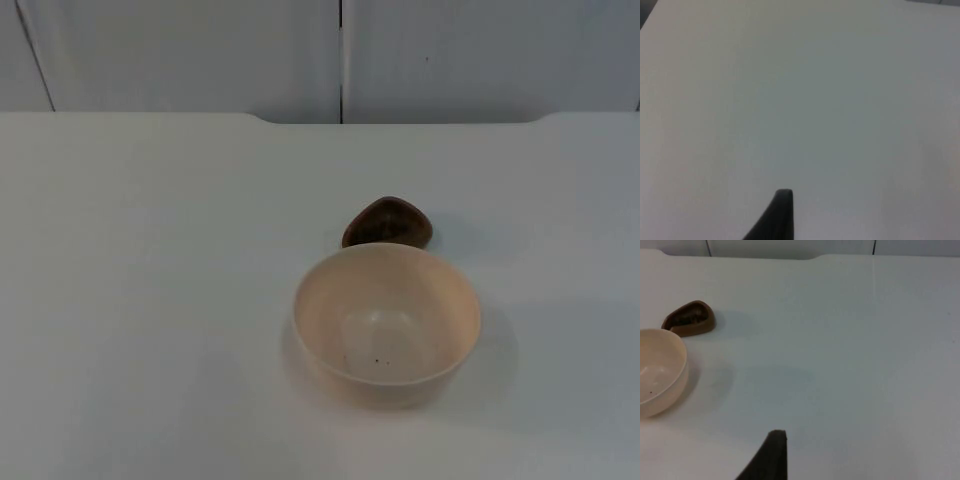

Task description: Pick up the bowl with the left hand and pour the coffee beans from the cup into the bowl with the right hand.

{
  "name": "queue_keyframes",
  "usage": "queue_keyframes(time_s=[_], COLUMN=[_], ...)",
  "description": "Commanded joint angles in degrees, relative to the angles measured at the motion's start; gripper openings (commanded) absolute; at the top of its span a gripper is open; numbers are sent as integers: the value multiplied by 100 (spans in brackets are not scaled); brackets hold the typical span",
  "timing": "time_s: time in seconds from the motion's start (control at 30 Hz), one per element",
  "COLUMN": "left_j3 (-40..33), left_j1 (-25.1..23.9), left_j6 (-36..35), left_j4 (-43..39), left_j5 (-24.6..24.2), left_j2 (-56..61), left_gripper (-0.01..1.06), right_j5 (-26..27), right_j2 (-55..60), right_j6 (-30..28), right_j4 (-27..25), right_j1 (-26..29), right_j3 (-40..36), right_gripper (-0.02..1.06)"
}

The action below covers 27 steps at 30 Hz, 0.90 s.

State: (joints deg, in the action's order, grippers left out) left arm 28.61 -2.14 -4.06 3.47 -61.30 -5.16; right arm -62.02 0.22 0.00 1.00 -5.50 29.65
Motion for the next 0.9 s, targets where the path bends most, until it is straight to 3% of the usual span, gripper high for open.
queue_keyframes(time_s=[0.0, 0.3, 0.4, 0.87], left_j3=[19, 333, 436, 601], left_j1=[-15, -15, -15, -15], left_j6=[-35, 11, 552, 1315], left_j4=[99, 271, 828, 2235], left_j5=[83, 246, 447, 1222], left_j2=[-26, -342, -648, -1822], left_gripper=[100, 100, 100, 100], right_j5=[20, 20, 20, 20], right_j2=[-22, -22, -22, -22], right_j6=[-49, -49, -49, -49], right_j4=[36, 36, 36, 36], right_j1=[30, 30, 30, 30], right_j3=[-13, -13, -13, -13], right_gripper=[105, 105, 105, 105])
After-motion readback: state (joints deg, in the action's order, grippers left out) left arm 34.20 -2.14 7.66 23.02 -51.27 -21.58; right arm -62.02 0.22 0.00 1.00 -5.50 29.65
